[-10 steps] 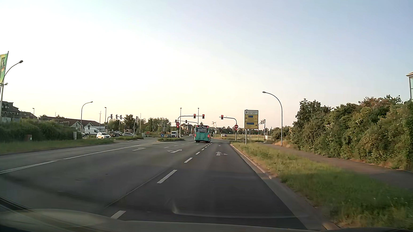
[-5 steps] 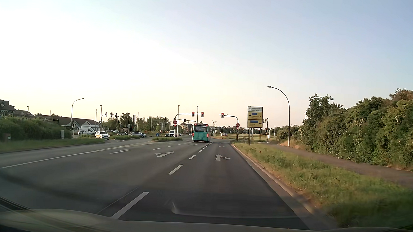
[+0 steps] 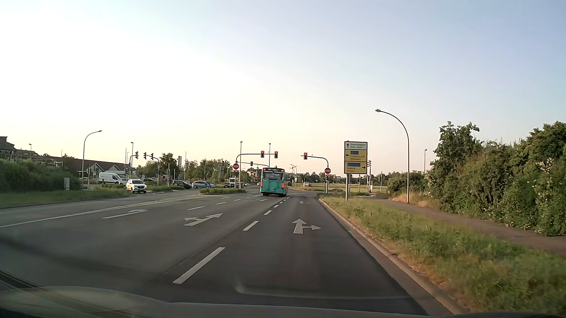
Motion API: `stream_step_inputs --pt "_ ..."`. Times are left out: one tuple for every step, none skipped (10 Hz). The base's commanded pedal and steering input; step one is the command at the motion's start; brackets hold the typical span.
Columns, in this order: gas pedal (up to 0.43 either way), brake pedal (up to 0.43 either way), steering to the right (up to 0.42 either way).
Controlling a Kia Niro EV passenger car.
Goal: Follow the waypoints while adhering to traffic rules and regulations
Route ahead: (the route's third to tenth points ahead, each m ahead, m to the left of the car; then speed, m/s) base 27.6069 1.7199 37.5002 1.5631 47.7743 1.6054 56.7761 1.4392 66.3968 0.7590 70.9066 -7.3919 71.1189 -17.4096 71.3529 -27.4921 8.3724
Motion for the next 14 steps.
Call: stream_step_inputs --pt "0.0 0.024 -0.001" --pt "0.0 0.024 -0.001" --pt "0.0 0.024 -0.001" --pt "0.0 0.03 -0.001" --pt "0.0 0.03 -0.001" --pt "0.0 0.03 -0.001" --pt "0.0 0.03 -0.001" --pt "0.0 0.024 -0.001" --pt "0.0 0.03 -0.001" --pt "0.0 0.03 -0.001" --pt "0.0 0.03 -0.001" --pt "0.0 0.03 -0.001" --pt "0.0 0.03 -0.001" --pt "0.0 0.03 -0.001"
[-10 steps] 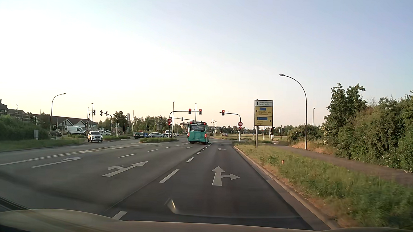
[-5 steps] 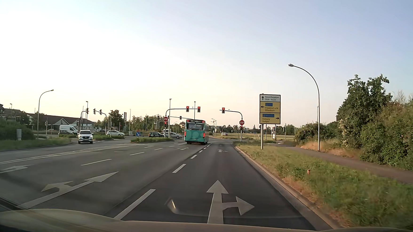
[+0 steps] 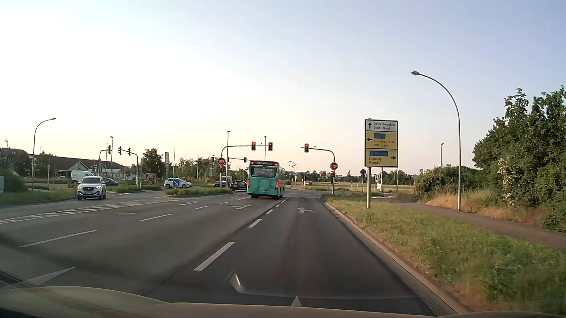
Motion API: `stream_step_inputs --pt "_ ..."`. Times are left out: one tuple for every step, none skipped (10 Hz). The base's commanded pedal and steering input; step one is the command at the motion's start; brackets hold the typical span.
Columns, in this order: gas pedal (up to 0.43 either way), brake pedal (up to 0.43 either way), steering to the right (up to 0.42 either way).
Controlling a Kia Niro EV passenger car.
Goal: Follow the waypoints while adhering to traffic rules and regulations
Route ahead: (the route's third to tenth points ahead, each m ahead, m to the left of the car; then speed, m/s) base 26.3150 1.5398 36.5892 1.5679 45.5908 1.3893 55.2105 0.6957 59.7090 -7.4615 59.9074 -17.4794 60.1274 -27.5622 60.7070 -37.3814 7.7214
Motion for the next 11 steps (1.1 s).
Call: stream_step_inputs --pt "0.0 0.03 -0.001" --pt "0.0 0.03 -0.001" --pt "0.0 0.037 -0.001" --pt "0.0 0.037 -0.001" --pt "0.0 0.043 -0.001" --pt "0.0 0.043 -0.001" --pt "0.0 0.049 -0.001" --pt "0.0 0.055 -0.001" --pt "0.0 0.055 -0.001" --pt "0.0 0.061 -0.001" --pt "0.0 0.061 -0.001"
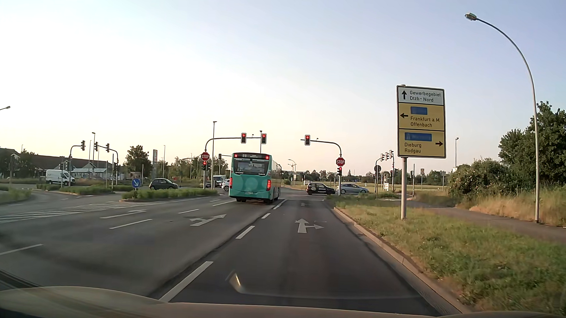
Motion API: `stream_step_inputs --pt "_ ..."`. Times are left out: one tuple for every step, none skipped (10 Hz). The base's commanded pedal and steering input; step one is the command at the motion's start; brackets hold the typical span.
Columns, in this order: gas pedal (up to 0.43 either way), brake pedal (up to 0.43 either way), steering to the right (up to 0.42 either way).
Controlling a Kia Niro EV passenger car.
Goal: Follow the waypoints while adhering to traffic rules and regulations
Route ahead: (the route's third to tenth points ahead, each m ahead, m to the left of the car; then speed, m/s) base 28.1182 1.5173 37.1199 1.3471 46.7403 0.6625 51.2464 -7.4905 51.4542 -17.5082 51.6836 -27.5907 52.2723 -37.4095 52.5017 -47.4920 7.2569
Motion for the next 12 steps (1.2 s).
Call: stream_step_inputs --pt "0.0 0.073 -0.001" --pt "0.0 0.085 0.0" --pt "0.0 0.098 -0.001" --pt "0.0 0.11 -0.001" --pt "0.0 0.122 0.003" --pt "0.0 0.122 0.005" --pt "0.0 0.128 0.006" --pt "0.0 0.14 0.006" --pt "0.0 0.146 0.005" --pt "0.0 0.152 0.005" --pt "0.0 0.152 0.006" --pt "0.0 0.152 0.005"
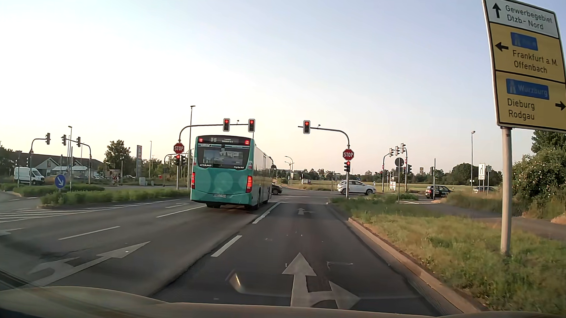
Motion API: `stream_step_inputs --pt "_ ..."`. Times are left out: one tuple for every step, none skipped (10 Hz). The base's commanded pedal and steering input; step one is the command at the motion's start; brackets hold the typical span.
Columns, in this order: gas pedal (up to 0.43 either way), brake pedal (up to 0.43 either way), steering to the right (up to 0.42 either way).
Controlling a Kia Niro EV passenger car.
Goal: Follow the waypoints while adhering to traffic rules and regulations
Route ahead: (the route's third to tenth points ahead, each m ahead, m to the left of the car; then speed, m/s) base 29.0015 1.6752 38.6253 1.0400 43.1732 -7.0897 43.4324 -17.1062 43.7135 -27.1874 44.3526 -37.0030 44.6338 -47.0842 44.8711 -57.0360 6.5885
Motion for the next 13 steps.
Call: stream_step_inputs --pt "0.0 0.159 0.005" --pt "0.0 0.159 0.005" --pt "0.0 0.165 0.003" --pt "0.0 0.165 0.001" --pt "0.0 0.165 0.0" --pt "0.0 0.165 0.0" --pt "0.0 0.171 0.0" --pt "0.0 0.171 0.0" --pt "0.0 0.171 -0.001" --pt "0.0 0.177 -0.001" --pt "0.0 0.177 -0.001" --pt "0.0 0.183 -0.003" --pt "0.0 0.189 -0.005"
